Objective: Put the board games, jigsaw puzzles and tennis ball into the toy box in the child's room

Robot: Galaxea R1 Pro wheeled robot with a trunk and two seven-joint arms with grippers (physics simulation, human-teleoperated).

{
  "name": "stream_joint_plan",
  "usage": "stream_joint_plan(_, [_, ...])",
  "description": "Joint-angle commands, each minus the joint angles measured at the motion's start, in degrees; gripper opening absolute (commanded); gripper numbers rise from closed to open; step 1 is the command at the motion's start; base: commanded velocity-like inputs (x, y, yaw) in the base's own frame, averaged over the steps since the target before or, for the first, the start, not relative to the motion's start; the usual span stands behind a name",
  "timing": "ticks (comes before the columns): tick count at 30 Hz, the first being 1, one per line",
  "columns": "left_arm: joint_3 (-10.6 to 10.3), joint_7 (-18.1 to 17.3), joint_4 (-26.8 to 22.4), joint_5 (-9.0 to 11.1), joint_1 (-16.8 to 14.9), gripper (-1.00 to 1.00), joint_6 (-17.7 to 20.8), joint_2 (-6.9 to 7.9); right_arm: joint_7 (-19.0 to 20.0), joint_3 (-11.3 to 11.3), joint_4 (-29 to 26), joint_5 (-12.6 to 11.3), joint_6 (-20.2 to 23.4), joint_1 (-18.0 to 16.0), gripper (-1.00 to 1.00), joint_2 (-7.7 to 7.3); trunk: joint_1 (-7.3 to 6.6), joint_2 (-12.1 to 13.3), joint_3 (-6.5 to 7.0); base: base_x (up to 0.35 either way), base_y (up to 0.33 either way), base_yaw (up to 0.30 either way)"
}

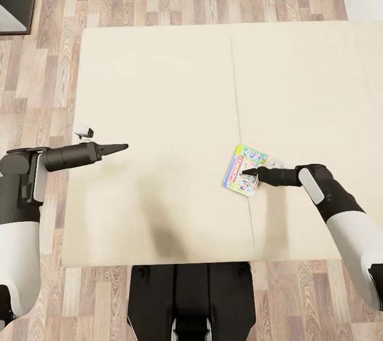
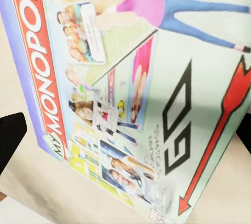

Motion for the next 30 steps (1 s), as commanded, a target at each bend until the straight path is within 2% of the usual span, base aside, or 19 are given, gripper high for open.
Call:
stream_joint_plan(1, [0.0,-0.1,0.0,0.1,0.0,1.00,0.6,0.01,0.3,0.1,0.0,0.2,0.1,0.0,1.00,-0.05,0.04,-0.1,-0.06,0.000,0.010,0.000])
stream_joint_plan(11, [0.0,-0.1,0.0,0.1,0.0,1.00,0.6,0.01,0.3,0.2,0.0,0.3,0.1,0.0,1.00,-0.07,0.04,-0.1,-0.06,0.000,0.051,0.000])
stream_joint_plan(19, [-0.1,-0.1,0.1,0.1,0.0,1.00,0.5,-0.06,0.7,-0.1,-0.1,0.4,0.2,0.0,1.00,-0.83,0.04,-0.1,-0.06,0.000,0.001,0.000])
stream_joint_plan(30, [-0.1,-0.1,0.1,0.0,0.0,1.00,0.5,-0.08,1.0,-0.5,-0.4,0.3,0.2,-0.3,1.00,-1.10,0.04,-0.1,-0.06,0.000,0.000,0.000])
